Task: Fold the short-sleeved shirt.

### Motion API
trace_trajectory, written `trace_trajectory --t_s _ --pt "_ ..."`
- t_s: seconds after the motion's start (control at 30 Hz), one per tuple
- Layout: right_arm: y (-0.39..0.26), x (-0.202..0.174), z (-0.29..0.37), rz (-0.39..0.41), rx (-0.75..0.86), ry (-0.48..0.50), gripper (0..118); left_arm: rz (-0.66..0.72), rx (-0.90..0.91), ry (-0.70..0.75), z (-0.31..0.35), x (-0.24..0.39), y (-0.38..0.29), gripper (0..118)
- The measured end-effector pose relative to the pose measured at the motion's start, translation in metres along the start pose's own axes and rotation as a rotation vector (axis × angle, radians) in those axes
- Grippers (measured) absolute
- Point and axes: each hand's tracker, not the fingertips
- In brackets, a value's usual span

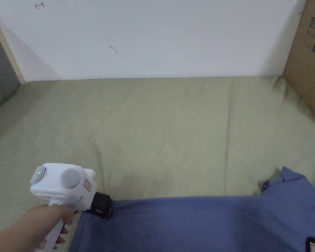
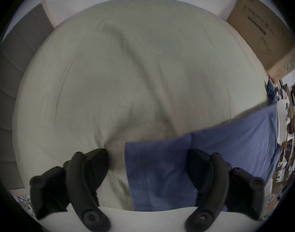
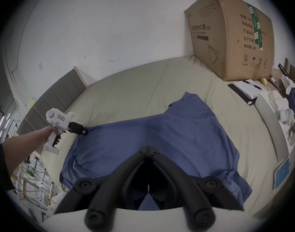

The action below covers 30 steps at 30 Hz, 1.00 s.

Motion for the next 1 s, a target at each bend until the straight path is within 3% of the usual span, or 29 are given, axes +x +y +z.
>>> trace_trajectory --t_s 0.07,0.1,0.13,0.17,0.3,0.4,0.47,0.53,0.57,0.6,0.67,0.7,0.77,0.9,1.0 --pt "-0.001 0.002 0.001 -0.014 -0.001 0.003 0 0.025 0.016 -0.004 0.008 0.003 0.000 57" --pt "-0.001 0.002 0.002 -0.021 0.003 0.008 0 0.031 0.057 -0.021 0.016 0.006 -0.002 13" --pt "-0.002 0.002 0.004 -0.026 0.009 0.012 0 0.030 0.081 -0.064 0.021 0.008 -0.004 0" --pt "0.000 0.006 0.007 -0.038 0.024 0.018 0 0.048 0.099 -0.150 0.023 0.011 -0.005 0" --pt "0.035 0.029 0.013 -0.069 0.124 0.027 0 -0.020 0.205 -0.042 0.040 0.018 -0.015 0" --pt "0.087 0.063 -0.008 -0.073 0.125 -0.048 0 0.069 0.319 -0.082 0.060 0.018 -0.032 0" --pt "0.128 0.092 -0.050 -0.067 -0.072 -0.059 0 0.098 0.377 -0.110 0.076 0.022 -0.044 0" --pt "0.150 0.118 -0.096 -0.094 -0.241 0.093 0 0.095 0.387 -0.123 0.086 0.022 -0.052 0" --pt "0.155 0.127 -0.114 -0.109 -0.260 0.065 1 0.093 0.386 -0.127 0.089 0.022 -0.054 0" --pt "0.161 0.130 -0.130 -0.099 -0.300 -0.020 14 0.091 0.386 -0.136 0.090 0.022 -0.054 0" --pt "0.167 0.137 -0.167 -0.081 -0.392 -0.119 88 0.090 0.377 -0.143 0.094 0.023 -0.056 0" --pt "0.162 0.140 -0.182 -0.082 -0.426 -0.146 116 0.091 0.373 -0.146 0.095 0.022 -0.057 0" --pt "0.167 0.150 -0.200 -0.091 -0.396 -0.176 107 0.088 0.372 -0.146 0.094 0.022 -0.055 0" --pt "0.152 0.163 -0.245 -0.163 -0.479 -0.268 105 0.088 0.370 -0.135 0.090 0.021 -0.053 0" --pt "0.146 0.161 -0.253 -0.153 -0.505 -0.274 70 0.100 0.339 -0.126 0.079 0.020 -0.052 0"
